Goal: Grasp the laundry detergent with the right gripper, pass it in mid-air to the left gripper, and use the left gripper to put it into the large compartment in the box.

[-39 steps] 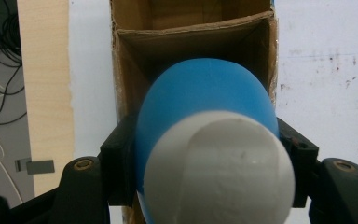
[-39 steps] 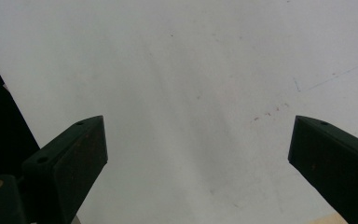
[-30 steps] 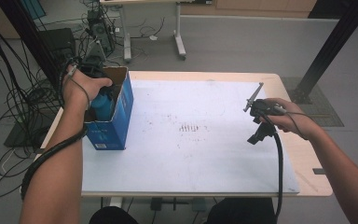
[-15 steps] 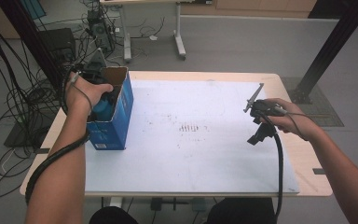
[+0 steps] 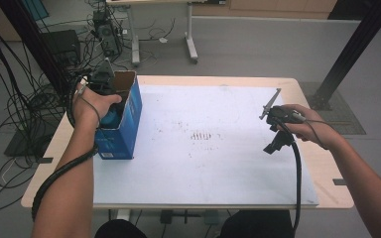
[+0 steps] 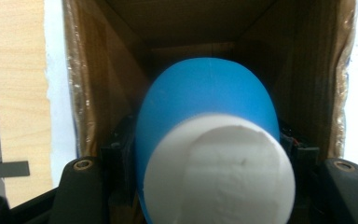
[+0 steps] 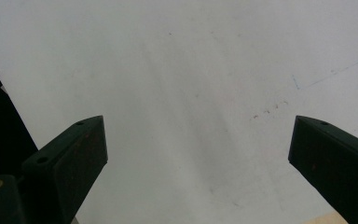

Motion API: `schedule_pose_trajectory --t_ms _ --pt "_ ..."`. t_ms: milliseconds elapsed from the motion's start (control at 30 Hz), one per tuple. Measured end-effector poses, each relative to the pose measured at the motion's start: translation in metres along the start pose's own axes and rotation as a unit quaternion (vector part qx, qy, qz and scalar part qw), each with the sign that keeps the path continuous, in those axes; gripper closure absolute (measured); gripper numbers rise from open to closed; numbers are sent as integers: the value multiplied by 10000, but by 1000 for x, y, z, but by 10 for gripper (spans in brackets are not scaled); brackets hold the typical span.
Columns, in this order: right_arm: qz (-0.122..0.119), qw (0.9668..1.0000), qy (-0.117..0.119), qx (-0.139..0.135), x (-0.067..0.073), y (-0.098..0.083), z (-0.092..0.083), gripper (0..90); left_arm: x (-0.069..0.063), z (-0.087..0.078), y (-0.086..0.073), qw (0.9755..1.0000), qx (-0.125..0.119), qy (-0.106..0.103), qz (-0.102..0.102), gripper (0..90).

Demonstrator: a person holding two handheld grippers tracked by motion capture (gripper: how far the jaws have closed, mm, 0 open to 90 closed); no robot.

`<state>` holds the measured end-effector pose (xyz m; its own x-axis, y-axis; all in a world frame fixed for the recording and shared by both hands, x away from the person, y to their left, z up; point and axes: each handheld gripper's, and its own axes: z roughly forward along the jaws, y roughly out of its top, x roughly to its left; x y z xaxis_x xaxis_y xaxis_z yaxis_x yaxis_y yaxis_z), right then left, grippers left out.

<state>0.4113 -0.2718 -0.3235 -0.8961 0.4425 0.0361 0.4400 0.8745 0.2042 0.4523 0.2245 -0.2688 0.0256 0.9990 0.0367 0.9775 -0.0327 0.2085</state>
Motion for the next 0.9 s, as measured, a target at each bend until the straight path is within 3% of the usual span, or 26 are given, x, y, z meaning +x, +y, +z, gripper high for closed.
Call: schedule_pose_trajectory --t_ms 900 --pt "-4 10000 -48 -5 0 0 -1 45 0 1 0 10000 -1 -12 23 377"
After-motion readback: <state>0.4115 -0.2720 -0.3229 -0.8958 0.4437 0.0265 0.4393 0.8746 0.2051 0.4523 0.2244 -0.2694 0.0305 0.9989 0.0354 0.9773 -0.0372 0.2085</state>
